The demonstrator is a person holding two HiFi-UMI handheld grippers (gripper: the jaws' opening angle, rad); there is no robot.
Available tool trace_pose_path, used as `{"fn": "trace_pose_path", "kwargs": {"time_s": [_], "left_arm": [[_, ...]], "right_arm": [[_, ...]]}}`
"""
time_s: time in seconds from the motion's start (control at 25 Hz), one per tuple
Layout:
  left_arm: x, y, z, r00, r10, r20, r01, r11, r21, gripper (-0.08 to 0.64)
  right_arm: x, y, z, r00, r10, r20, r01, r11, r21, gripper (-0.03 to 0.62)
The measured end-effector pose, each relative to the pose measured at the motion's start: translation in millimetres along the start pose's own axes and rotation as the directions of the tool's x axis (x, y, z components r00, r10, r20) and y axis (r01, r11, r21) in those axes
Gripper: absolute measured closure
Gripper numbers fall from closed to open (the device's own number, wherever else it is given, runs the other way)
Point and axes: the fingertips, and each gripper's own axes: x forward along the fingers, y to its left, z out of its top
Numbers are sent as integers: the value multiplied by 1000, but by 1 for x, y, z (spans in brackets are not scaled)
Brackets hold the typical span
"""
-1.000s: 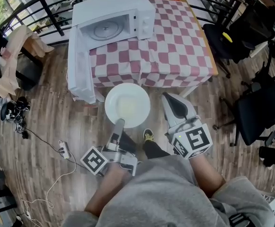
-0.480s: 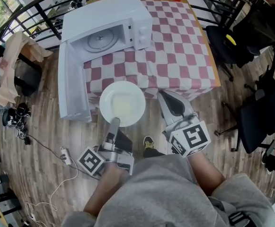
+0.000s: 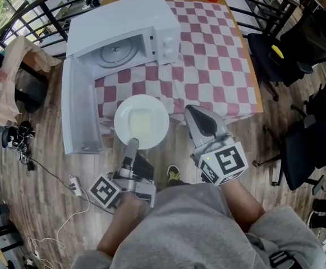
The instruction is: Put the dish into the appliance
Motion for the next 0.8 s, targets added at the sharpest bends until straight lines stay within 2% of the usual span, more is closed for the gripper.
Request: {"fn": "trace_pose_path", "kwargs": {"time_s": [0.4, 0.8], "left_arm": [[17, -2, 1, 1000, 3, 17, -3, 1000, 13, 534], [11, -11, -1, 999, -8, 35, 7, 1000, 31, 534]], "right_arm": [[11, -11, 4, 1000, 22, 12, -22, 1000, -1, 594], [11, -5, 9, 998, 54, 30, -54, 999, -7, 594]]}}
